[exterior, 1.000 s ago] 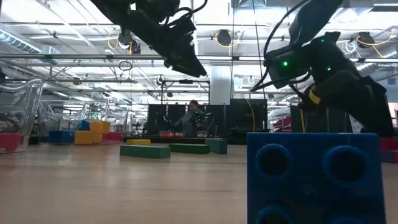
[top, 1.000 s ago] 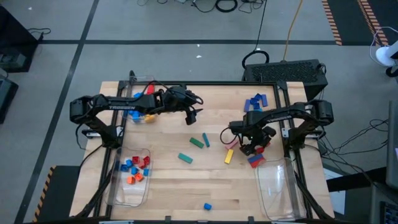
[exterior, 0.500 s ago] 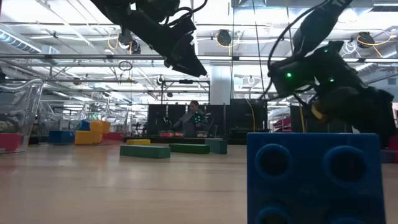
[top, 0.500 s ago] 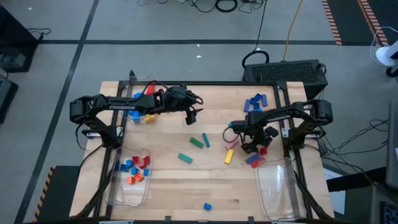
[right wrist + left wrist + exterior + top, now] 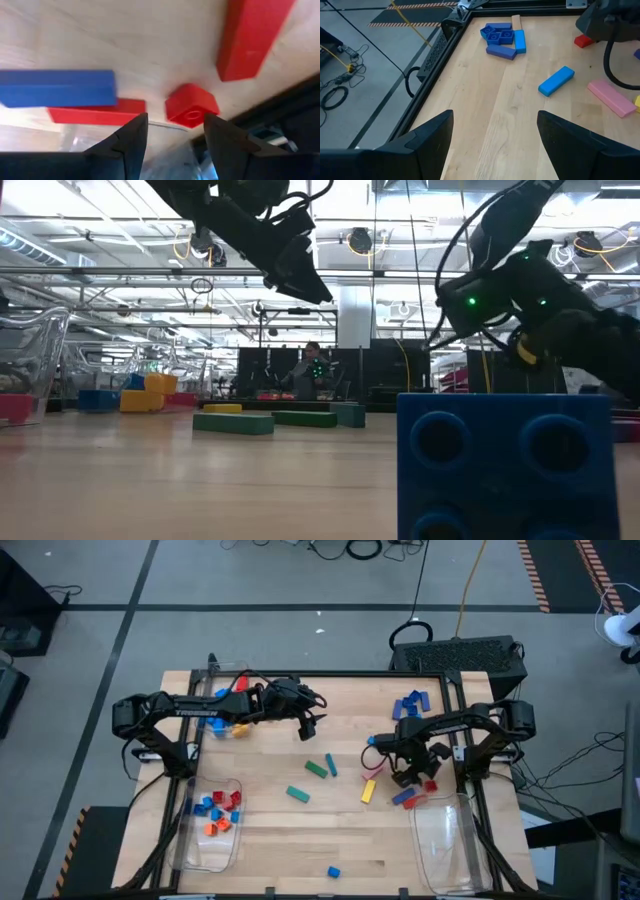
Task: Sort blocks by size
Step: Put the red four stud game piece into the bottom left transparent bin
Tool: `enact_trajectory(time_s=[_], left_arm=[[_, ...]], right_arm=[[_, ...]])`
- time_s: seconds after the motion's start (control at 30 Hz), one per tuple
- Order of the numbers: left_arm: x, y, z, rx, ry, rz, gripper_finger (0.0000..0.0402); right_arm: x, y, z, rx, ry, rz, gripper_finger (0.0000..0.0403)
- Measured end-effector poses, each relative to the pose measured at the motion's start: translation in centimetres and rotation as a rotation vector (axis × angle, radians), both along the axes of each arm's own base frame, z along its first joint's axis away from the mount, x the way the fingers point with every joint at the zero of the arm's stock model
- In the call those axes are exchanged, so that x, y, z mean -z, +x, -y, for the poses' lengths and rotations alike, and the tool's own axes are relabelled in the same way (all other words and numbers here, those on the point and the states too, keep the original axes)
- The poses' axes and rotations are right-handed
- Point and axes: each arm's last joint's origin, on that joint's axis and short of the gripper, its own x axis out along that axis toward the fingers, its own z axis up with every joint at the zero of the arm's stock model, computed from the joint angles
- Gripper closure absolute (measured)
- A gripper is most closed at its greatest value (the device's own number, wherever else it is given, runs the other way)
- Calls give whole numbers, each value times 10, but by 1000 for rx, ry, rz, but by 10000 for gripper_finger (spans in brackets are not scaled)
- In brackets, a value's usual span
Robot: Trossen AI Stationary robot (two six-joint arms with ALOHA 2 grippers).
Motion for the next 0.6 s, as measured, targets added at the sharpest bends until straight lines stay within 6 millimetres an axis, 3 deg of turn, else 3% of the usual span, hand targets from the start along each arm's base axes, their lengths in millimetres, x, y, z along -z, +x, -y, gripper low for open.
enact_trajectory(time_s=[0.4,0.6], left_arm=[[0,0,0,0,0,0,112],[0,0,0,0,1,1,112]], right_arm=[[-5,-8,-3,-12,68,-85,185],[-3,-6,-5,-24,95,-35,222]])
